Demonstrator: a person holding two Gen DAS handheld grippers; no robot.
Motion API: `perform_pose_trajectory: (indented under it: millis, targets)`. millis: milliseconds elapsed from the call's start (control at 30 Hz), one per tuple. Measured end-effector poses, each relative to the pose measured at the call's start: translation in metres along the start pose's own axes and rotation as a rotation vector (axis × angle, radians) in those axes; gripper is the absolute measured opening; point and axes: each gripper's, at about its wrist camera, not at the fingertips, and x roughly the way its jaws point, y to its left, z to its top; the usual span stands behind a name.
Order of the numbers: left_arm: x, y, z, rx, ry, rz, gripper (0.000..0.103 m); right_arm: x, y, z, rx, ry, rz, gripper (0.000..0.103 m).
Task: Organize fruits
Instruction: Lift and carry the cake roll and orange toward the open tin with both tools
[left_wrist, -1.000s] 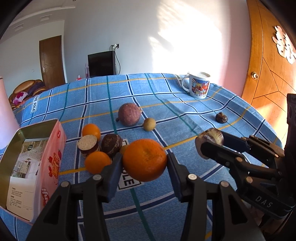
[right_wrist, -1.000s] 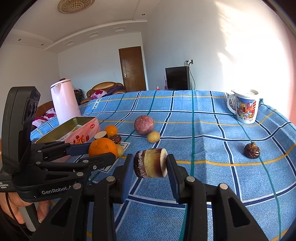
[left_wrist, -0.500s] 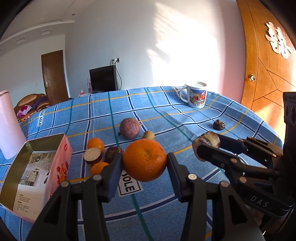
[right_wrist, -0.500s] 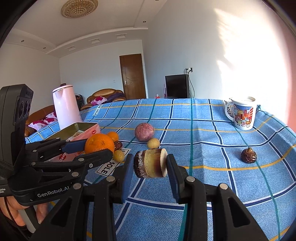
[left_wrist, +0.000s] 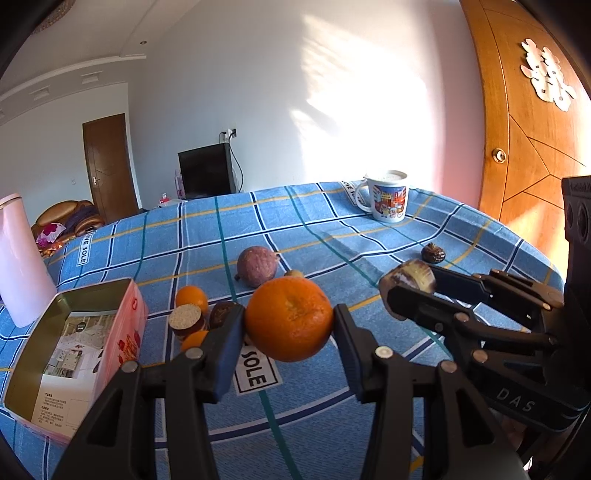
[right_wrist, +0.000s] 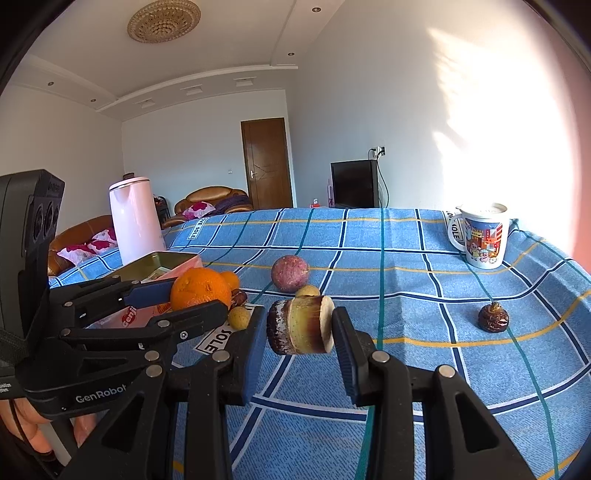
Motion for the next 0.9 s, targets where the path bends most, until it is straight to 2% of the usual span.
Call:
perform_pose_trajectory:
  millis: [567,767,900]
  targets:
    - [-0.016,0.005,0.007,0.018,-0.078,0.057,0.05,-0.008,0.003,0.0,-0.017,-0.048,-0.003,0.038]
    - [-0.017,0.016,0.009,0.001,-0.074,0.075,0.05,-0.009,0.01,0.01,-0.04,-0.036,-0.004,0.038]
    - [-0.018,0.029,0.011,-0.022,-0.069,0.086,0.05,-0.005,0.017,0.022,-0.05,-0.024,0.024,0.038]
